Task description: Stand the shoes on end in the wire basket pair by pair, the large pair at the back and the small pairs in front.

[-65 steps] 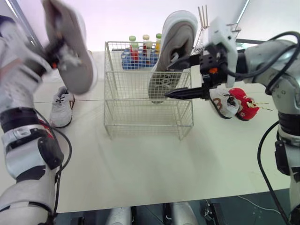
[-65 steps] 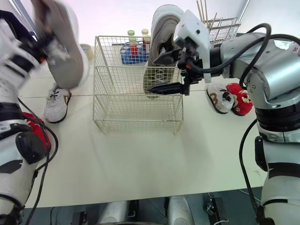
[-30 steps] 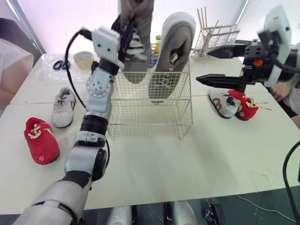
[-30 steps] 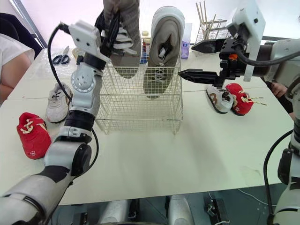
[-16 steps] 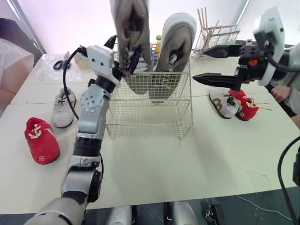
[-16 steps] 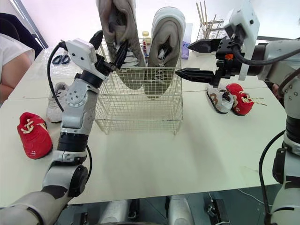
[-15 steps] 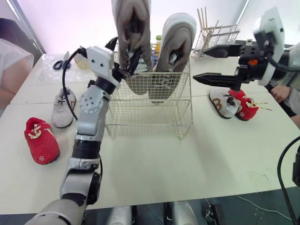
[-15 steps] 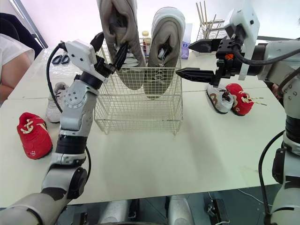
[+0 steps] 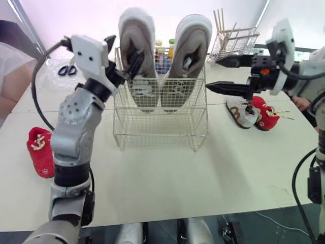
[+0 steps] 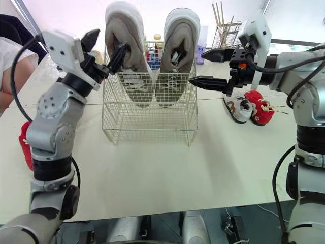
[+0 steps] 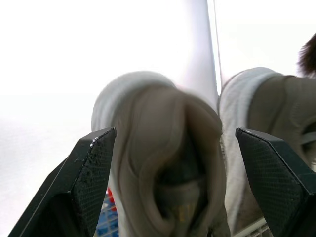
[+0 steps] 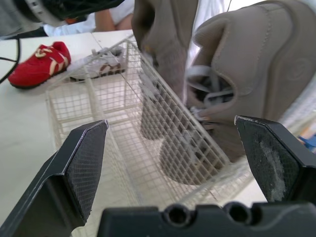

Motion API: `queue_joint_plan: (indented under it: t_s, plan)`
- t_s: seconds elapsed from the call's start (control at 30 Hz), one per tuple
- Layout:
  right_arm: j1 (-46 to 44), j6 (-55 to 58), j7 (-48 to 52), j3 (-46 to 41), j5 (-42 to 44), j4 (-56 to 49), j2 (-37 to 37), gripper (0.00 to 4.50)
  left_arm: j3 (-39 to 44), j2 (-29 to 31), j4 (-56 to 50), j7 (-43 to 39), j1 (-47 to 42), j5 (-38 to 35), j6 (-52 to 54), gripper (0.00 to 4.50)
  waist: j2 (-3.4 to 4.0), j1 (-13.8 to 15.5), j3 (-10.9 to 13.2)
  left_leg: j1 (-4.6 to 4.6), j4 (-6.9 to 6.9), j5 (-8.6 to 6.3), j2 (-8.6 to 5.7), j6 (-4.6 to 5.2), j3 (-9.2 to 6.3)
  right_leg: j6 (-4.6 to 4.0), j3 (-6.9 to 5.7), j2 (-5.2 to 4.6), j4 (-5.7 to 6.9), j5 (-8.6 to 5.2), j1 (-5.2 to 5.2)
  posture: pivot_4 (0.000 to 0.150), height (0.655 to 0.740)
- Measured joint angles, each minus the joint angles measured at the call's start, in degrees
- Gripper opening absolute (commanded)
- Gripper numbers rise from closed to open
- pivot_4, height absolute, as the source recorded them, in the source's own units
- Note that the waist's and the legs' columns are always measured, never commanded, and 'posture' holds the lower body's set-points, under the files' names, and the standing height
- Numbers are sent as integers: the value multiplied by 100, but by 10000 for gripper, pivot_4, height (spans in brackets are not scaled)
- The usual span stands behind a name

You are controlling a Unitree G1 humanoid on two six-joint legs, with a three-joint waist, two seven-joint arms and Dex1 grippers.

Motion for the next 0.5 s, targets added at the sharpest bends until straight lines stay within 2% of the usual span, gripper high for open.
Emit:
queue_joint_plan:
  t_s: [0.1, 0.13, 0.23, 0.33, 0.37, 0.43, 0.5]
  plan:
    - [1, -62, 107, -14, -22, 56, -36, 45000, 171, 78, 12, -137, -53, -246, 71, 39977, 0, -4, 0, -2, -2, 0, 2, 0, 0, 0, 0, 0, 0, 0, 0, 1500, 7400]
    - [2, -62, 131, -22, -23, 63, -52, 45000, 227, 104, 0, -187, -52, -357, 159, 42598, 0, -4, 0, -2, -1, 0, 2, 0, 0, 0, 0, 0, 0, 0, 0, 1500, 7400]
    - [125, -59, 211, -63, -25, 53, -237, 45000, 526, 314, -308, -385, 64, -1098, 747, 42598, 0, -6, 0, -2, -2, 0, 4, 0, -1, 0, 0, 0, -1, 0, 0, 1500, 7400]
    - [430, -1, 279, -104, -46, 41, -460, 45000, 1178, 811, -740, -522, 275, -2508, 1741, 42598, 0, -17, 1, -1, -2, 0, 7, 0, -3, 0, 2, -1, -3, 0, -2, 1500, 7400]
    - [499, 44, 303, -120, -20, 31, -476, 45000, 1477, 1235, -898, -591, 444, -3478, 2261, 42598, 0, -47, 2, -1, -2, 0, 11, -1, -2, -1, 4, 2, -2, -1, -4, 1500, 7400]
    - [554, 140, 167, -261, 2, 224, -474, 45000, 1868, 1982, -1175, -840, 932, -4839, 2958, 42598, 4, -89, 3, 3, -4, 1, 12, -3, 0, -2, 11, 0, 2, -2, -5, 1500, 7400]
    - [598, 175, -47, -459, -39, 519, -470, 45000, 2046, 2485, -1381, -1072, 1474, -5581, 3375, 42598, 6, -120, 2, 5, -5, 4, 9, -8, -1, -4, 10, 0, 1, -2, -3, 1500, 7400]
